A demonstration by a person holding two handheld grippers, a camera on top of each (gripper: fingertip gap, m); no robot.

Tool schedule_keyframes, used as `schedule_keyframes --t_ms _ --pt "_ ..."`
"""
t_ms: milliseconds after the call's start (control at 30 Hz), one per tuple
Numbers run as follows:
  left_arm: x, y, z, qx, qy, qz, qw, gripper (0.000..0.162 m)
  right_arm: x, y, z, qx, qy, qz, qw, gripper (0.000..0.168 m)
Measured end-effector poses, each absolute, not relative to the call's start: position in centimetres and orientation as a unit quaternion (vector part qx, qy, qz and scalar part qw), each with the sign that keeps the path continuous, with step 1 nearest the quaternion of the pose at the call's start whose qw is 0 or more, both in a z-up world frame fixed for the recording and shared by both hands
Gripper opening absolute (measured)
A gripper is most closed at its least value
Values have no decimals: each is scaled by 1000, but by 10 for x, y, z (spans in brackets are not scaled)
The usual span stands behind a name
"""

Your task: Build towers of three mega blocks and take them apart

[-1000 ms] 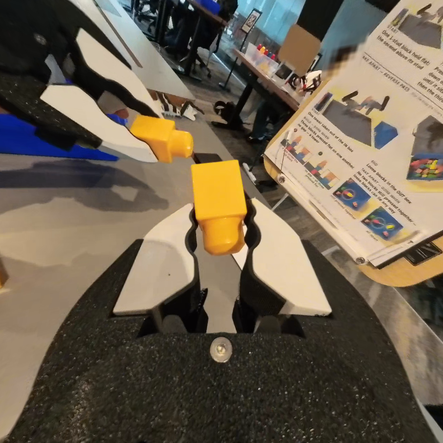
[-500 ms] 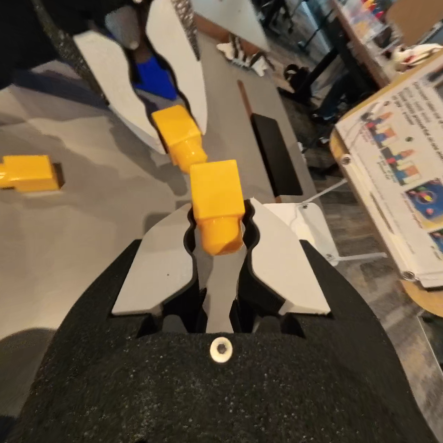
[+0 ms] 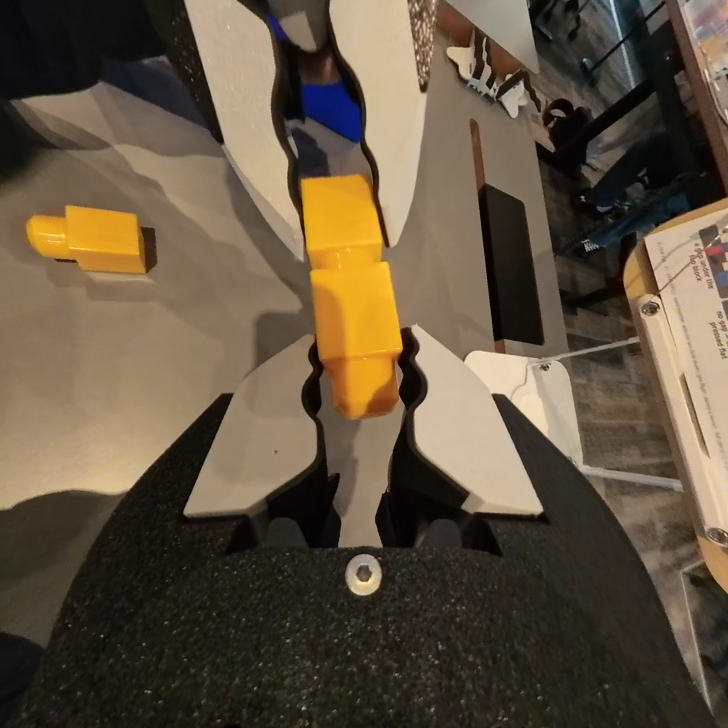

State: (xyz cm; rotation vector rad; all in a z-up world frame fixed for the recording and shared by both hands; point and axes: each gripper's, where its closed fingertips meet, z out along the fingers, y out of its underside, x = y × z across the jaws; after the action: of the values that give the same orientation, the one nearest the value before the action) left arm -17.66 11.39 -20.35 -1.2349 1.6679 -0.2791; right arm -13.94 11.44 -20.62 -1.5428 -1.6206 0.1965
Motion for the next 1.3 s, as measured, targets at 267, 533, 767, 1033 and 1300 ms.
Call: schedule_keyframes --t_ms 267,533,767,1033,1300 --pt "-177 115 -203 -522 687 -105 495 36 -144 117 -208 -615 -657 53 433 37" --pt "-177 116 -201 -524 685 -93 497 35 -145 121 -208 -623 -650 44 432 37" --pt "-177 111 -204 -505 709 -77 487 35 -144 116 -216 -610 -680 3 407 37" --pt "-174 122 -202 -525 676 -83 511 38 -152 118 -200 -599 -660 27 452 37" --pt "-170 122 -206 -519 685 -79 505 40 -160 115 -200 -591 -666 26 456 38"
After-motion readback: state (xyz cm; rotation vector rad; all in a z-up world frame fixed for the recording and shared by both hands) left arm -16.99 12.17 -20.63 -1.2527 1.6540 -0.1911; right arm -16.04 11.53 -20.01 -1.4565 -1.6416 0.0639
